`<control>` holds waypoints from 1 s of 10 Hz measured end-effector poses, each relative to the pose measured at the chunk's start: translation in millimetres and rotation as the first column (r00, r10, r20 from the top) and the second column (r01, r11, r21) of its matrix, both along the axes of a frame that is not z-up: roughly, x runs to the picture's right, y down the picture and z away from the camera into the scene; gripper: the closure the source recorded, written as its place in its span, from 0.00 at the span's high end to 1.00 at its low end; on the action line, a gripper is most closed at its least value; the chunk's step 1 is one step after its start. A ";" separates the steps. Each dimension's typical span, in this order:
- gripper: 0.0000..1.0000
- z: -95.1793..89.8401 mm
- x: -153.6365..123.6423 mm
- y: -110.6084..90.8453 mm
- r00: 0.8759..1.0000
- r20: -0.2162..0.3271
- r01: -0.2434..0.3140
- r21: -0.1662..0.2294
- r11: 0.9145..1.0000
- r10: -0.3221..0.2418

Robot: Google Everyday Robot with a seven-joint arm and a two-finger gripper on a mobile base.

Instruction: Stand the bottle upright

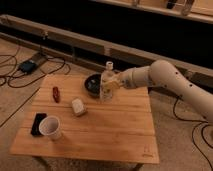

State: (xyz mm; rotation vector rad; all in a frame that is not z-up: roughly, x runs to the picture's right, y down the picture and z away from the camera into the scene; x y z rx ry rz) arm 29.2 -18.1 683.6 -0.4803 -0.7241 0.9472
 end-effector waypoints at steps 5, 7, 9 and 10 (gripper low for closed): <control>0.00 18.3 5.7 27.0 0.997 -0.066 0.039 0.030 0.999 -0.037; 0.00 25.6 6.8 34.1 0.994 -0.098 0.047 0.041 0.998 -0.043; 0.00 35.1 9.3 43.9 0.991 -0.127 0.042 0.035 0.999 -0.037; 0.00 38.7 9.7 47.8 0.990 -0.136 0.040 0.031 0.999 -0.035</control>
